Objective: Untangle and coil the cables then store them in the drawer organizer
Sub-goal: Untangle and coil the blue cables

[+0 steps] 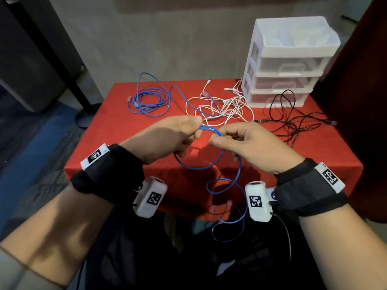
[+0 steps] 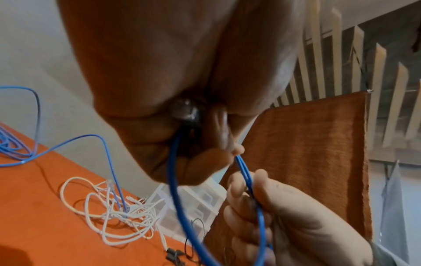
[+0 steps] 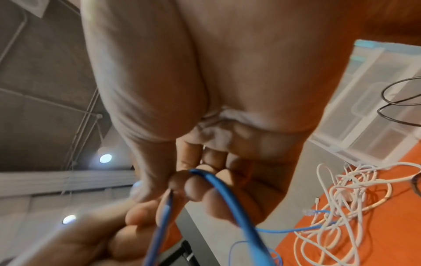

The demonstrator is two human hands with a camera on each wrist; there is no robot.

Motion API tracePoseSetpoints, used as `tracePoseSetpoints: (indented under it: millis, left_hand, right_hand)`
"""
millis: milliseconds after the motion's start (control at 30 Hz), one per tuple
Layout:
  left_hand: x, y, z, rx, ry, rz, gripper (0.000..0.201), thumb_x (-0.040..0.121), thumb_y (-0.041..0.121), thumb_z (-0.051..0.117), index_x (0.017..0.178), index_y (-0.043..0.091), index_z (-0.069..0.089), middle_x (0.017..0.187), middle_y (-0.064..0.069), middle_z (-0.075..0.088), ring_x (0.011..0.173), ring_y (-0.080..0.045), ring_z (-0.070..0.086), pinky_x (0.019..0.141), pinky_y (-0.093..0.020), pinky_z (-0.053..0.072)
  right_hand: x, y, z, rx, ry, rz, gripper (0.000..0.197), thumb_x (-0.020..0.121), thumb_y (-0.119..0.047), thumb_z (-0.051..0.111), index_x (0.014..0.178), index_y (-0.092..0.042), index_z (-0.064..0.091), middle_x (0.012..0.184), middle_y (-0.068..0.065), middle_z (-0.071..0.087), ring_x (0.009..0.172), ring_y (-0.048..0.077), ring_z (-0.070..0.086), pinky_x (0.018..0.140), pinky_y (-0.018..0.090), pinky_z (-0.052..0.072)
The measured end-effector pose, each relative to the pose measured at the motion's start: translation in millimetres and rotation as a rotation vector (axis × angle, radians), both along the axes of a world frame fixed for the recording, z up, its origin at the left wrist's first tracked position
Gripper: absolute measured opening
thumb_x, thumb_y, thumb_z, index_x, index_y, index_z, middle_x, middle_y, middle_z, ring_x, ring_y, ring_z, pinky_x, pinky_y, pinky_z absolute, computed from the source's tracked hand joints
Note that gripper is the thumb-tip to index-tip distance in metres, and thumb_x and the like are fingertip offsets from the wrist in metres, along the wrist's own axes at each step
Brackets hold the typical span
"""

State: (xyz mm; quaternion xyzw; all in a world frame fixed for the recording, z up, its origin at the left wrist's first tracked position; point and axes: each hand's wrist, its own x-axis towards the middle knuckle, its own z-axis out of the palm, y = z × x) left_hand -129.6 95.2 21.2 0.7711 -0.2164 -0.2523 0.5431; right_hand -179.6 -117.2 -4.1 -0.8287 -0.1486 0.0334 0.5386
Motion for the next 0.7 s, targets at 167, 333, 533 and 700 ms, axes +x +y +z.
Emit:
tracePoseSetpoints:
  millis: [167, 333, 533, 700]
  left_hand:
    - [5.3, 14.5, 5.6, -0.084, -0.024, 0.100, 0.039, 0.109, 0.038, 0.035, 0.080, 0.017, 0.049, 0.065, -0.002, 0.027, 0.054, -0.016, 0.021, 0.054, -0.025, 0.039]
    - [6.6, 17.8, 12.0, -0.205, 0.021, 0.136, 0.038, 0.109, 0.040, 0.033, 0.080, 0.018, 0.046, 0.069, -0.004, 0.014, 0.057, -0.018, 0.011, 0.052, -0.021, 0.036]
    - [11.4, 13.1, 24.3, -0.510, 0.158, 0.255, 0.037, 0.108, 0.044, 0.037, 0.079, 0.022, 0.046, 0.061, 0.008, 0.016, 0.045, -0.005, 0.016, 0.047, -0.019, 0.032]
    - [10.8, 3.9, 21.6, -0.809, 0.460, 0.340, 0.036, 0.107, 0.043, 0.041, 0.083, 0.019, 0.054, 0.059, 0.010, 0.022, 0.040, -0.005, 0.022, 0.049, -0.015, 0.037]
  right_hand:
    - [2.2, -19.2, 7.2, 0.049, -0.033, -0.062, 0.017, 0.100, -0.023, 0.063, 0.090, -0.018, 0.075, 0.066, -0.009, 0.060, 0.063, 0.014, 0.046, 0.061, 0.031, 0.043]
    - [7.5, -28.3, 16.1, 0.071, -0.155, -0.224, 0.020, 0.101, -0.018, 0.062, 0.087, -0.019, 0.076, 0.068, -0.020, 0.064, 0.065, 0.006, 0.050, 0.066, 0.016, 0.041]
    - [8.9, -23.5, 4.6, -0.027, -0.111, -0.152, 0.016, 0.101, -0.017, 0.063, 0.090, -0.009, 0.072, 0.074, 0.001, 0.066, 0.068, 0.004, 0.055, 0.069, 0.019, 0.042]
    - [6.1, -13.8, -2.4, 0.180, 0.145, -0.189, 0.017, 0.103, -0.011, 0.058, 0.088, -0.004, 0.063, 0.070, 0.009, 0.068, 0.060, 0.021, 0.069, 0.049, 0.026, 0.052]
